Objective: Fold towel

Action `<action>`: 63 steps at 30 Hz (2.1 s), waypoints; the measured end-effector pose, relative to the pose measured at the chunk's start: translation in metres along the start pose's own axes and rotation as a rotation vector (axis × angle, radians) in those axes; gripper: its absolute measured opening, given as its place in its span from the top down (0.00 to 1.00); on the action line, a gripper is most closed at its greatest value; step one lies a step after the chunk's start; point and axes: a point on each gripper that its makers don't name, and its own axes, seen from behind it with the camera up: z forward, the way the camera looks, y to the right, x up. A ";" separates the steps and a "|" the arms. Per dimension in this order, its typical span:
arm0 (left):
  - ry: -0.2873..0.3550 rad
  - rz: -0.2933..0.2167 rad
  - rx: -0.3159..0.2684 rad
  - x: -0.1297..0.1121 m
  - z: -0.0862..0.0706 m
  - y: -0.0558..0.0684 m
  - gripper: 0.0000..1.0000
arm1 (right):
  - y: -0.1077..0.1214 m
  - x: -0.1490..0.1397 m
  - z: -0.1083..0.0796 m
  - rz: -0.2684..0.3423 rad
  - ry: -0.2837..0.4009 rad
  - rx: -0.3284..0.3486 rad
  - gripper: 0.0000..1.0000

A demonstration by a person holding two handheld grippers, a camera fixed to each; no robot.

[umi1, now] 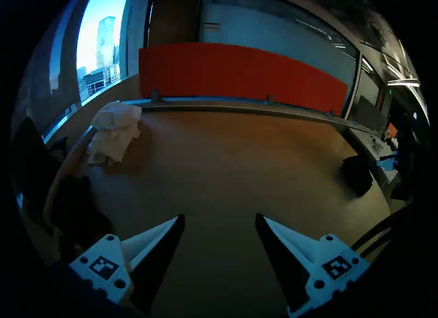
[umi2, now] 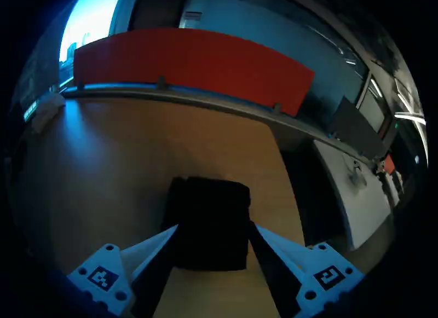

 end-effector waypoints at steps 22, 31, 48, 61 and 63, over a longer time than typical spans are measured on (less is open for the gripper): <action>0.079 -0.019 0.042 0.038 0.015 -0.014 0.05 | -0.025 0.064 -0.028 0.105 0.244 -0.016 0.13; 0.142 -0.001 0.065 0.064 0.020 -0.020 0.05 | -0.039 0.097 -0.047 0.120 0.367 -0.010 0.13; 0.296 -0.009 0.078 0.118 0.021 -0.035 0.05 | -0.071 0.144 -0.065 0.150 0.496 0.023 0.13; 0.417 0.006 0.054 0.155 0.021 -0.032 0.05 | -0.129 0.191 -0.085 0.175 0.591 0.086 0.13; 0.434 0.012 0.049 0.159 0.019 -0.030 0.05 | -0.135 0.197 -0.085 0.178 0.600 0.093 0.13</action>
